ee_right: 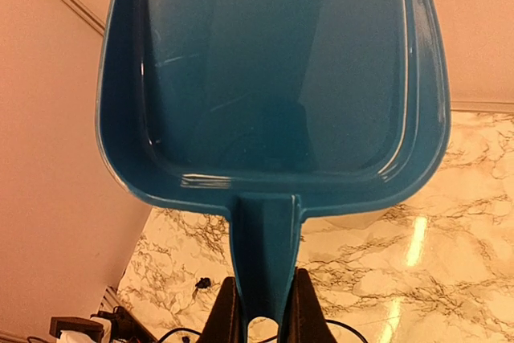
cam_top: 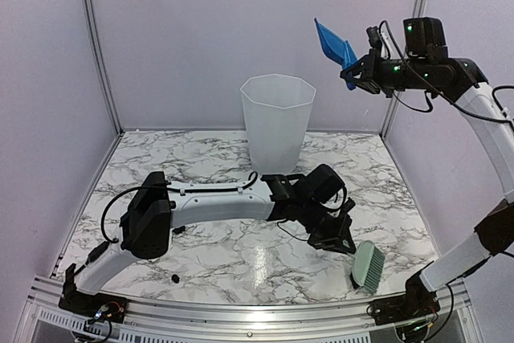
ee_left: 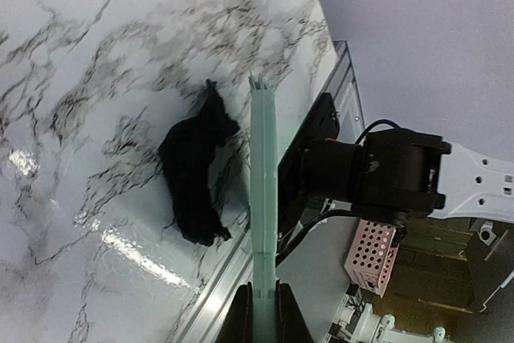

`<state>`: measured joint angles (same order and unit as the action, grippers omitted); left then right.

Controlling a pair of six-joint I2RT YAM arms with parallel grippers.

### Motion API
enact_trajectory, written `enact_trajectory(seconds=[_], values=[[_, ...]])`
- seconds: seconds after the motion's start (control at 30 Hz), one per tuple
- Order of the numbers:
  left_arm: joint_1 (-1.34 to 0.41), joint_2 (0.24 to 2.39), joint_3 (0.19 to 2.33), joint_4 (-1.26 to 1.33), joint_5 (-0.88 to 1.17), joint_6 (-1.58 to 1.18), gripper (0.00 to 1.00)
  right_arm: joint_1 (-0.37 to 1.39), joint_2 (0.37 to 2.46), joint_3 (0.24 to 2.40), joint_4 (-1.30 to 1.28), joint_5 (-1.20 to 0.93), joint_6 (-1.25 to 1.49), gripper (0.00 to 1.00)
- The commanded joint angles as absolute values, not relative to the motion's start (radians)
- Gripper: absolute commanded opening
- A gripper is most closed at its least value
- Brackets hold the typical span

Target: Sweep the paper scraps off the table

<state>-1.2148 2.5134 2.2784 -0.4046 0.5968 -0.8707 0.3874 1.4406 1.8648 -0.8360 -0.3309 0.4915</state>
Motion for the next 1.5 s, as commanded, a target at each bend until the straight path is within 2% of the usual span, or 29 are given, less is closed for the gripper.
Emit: enact_trajectory(seconds=[0.0,0.4,0.6,1.03,1.47], values=[[-1.224,2.473,2.164,-0.365,0.593,-0.907,0.00,0.377,1.401,1.876,-0.857,-0.298,0.426,0.00],[-1.181,2.086,1.533,-0.389,0.288,-0.920,0.00,0.377,1.400,1.884,-0.864,-0.371,0.381,0.00],[-1.147,1.884,1.317,-0.448,0.146,-0.944,0.00,0.377,1.399,1.867,-0.865,-0.395,0.372,0.00],[-1.077,1.559,1.094,-0.658,-0.071,-0.989,0.00,0.405,1.433,1.885,-0.801,-0.490,0.328,0.00],[-1.019,1.345,0.985,-0.816,-0.141,-1.032,0.00,0.679,1.386,1.719,-0.547,-0.414,0.157,0.00]])
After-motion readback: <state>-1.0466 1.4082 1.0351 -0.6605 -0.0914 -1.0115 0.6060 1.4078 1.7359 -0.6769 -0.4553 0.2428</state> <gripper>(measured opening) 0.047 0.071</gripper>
